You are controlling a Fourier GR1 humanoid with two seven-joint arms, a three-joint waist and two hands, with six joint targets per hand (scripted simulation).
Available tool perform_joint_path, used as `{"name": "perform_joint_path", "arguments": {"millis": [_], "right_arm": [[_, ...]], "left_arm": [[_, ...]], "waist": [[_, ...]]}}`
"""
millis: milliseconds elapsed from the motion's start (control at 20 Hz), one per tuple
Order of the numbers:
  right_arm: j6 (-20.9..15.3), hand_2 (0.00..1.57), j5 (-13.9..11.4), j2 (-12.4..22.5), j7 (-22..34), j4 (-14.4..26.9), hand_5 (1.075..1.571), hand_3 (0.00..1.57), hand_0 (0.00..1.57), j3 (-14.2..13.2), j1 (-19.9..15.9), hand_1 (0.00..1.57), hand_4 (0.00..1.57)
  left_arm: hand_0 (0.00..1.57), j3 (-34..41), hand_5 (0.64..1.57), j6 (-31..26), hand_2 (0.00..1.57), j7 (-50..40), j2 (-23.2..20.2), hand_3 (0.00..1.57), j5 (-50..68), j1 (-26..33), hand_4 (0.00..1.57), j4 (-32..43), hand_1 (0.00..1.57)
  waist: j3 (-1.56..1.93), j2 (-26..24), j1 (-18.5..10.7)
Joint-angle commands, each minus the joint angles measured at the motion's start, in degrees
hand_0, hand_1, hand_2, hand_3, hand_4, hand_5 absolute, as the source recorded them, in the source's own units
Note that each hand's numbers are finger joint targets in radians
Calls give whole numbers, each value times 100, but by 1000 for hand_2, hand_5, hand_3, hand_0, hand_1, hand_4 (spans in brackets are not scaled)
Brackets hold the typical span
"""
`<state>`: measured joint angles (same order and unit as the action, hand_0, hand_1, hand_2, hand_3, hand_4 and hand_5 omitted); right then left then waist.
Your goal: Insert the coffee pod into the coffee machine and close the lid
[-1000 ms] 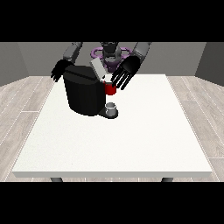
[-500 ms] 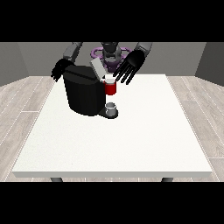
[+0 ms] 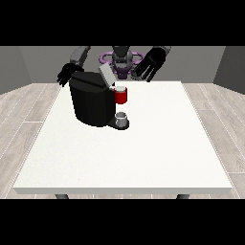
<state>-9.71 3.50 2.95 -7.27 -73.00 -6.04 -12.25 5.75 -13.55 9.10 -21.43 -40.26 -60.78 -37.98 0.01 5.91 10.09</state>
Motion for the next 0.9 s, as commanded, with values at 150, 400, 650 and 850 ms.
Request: {"name": "perform_joint_path", "arguments": {"millis": [150, 400, 650, 850], "right_arm": [[-117, 0, 85, 69, 204, 72, 1571, 0, 0, -200, 283, 0, 434], [2, 0, 208, 206, 142, 96, 1571, 0, 0, -374, 777, 0, 399], [255, 0, 21, 521, 211, -144, 1571, 0, 0, -211, 1048, 0, 357], [568, 0, 100, 378, 745, -926, 1571, 0, 0, 277, 716, 0, 370]], "left_arm": [[0, 1006, 1571, 213, 0, 175, 953, 0, 1297, 704, 249, -78, 0], [0, 1299, 1571, -130, 0, 280, 1227, 0, 1873, 1448, 0, -162, 0], [0, 1502, 1571, -146, 0, 620, 1576, 0, 2288, 2360, 142, -281, 0], [0, 1655, 1571, 192, 0, 534, 1627, 0, 2391, 2676, 0, -251, 0]], "waist": [[-10, -741, -521], [-2, -1482, -897], [-5, -1935, -1186], [-7, -1977, -906]]}}
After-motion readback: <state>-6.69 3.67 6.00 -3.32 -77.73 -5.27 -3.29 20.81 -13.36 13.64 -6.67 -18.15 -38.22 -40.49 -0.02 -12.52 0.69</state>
